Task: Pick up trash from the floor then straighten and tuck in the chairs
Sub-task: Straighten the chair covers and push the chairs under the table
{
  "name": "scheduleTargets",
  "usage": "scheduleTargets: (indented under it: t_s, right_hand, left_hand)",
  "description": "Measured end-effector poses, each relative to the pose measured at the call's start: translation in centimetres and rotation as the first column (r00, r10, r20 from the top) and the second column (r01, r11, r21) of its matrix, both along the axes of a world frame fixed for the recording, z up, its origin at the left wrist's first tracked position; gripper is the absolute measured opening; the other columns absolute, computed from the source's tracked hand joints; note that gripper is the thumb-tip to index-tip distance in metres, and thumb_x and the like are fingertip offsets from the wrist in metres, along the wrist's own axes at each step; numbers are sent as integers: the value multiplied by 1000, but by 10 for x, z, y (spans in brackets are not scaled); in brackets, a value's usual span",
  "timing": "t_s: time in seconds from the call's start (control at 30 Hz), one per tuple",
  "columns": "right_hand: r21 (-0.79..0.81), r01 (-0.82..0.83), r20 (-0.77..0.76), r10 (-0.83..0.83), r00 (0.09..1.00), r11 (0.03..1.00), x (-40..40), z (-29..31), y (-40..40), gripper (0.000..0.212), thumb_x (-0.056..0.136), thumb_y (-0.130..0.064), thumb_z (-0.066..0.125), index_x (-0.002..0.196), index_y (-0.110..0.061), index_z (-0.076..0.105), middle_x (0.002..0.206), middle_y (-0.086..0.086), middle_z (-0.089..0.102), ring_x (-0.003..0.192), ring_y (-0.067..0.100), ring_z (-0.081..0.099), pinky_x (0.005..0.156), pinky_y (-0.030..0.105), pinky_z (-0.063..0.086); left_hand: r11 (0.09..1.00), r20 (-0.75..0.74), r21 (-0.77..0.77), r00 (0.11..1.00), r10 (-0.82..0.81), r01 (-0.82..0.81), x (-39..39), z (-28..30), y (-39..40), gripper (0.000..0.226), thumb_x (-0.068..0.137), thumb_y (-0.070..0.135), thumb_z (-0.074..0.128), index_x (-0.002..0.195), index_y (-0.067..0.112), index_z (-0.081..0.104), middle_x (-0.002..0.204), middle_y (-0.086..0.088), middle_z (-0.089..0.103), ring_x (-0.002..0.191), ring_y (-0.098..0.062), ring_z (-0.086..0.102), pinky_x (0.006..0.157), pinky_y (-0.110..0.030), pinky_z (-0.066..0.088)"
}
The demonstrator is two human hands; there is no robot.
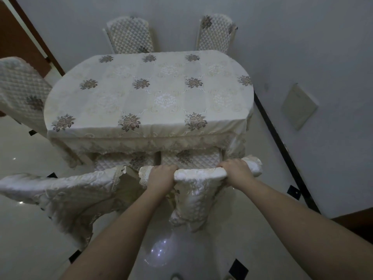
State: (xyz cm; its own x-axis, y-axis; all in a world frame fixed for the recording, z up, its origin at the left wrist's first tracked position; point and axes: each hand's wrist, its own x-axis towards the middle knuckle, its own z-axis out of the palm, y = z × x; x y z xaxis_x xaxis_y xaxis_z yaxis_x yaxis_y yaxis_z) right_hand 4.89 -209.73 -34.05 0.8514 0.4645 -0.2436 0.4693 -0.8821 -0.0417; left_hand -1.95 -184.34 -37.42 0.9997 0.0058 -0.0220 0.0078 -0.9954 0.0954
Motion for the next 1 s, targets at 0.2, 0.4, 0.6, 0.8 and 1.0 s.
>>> scheduleTargets:
  t_s: [0.2, 0.4, 0.6, 0.8, 1.0]
  right_hand:
    - [166, 189, 18, -194, 981, 968, -21, -12, 0, 67, 73, -26, 68, 134, -26, 42, 131, 0, 51, 124, 22, 42, 106, 35, 26]
    - [230, 263, 7, -272, 962, 937, -70, -23, -12, 82, 87, -34, 57, 149, -23, 5, 159, 0, 5, 146, 19, -2, 116, 46, 12]
    - [301, 294, -104, -275, 956, 907, -103, -16, -29, 84, 90, -49, 50, 150, -30, -6, 159, -10, -13, 146, 15, -1, 115, 44, 13]
    - [431, 439, -92, -445, 891, 789, -139, -15, -64, 76, 92, -53, 42, 151, -31, -1, 158, -3, 13, 143, 19, 19, 114, 40, 19]
    - [432, 453, -37, -487, 873, 779, -167, -8, -122, 67, 94, -54, 35, 151, -28, 9, 158, -4, 17, 144, 15, 14, 116, 36, 14]
  left_hand:
    - [985, -13, -171, 1000, 9, -11, -8, 3, 6, 50, 79, 30, 62, 127, 28, 50, 122, 0, 56, 115, -24, 48, 92, -37, 35]
    - [984, 108, -178, 994, 25, -5, -47, -18, 12, 77, 82, 30, 62, 147, 21, 24, 147, -5, 39, 141, -25, 26, 117, -45, 18]
    - [992, 71, -125, 997, -8, 17, -70, -16, 21, 84, 86, 45, 55, 153, 25, 9, 159, -2, 17, 147, -21, 8, 117, -40, 7]
    - [987, -1, -157, 999, 42, -41, -81, 10, -13, 77, 89, 40, 52, 152, 21, 12, 159, -10, 13, 146, -28, 11, 116, -44, 15]
    - [986, 34, -168, 999, -8, 14, -96, 21, -80, 70, 86, 34, 59, 148, 20, 29, 156, -17, 21, 142, -37, 24, 112, -49, 26]
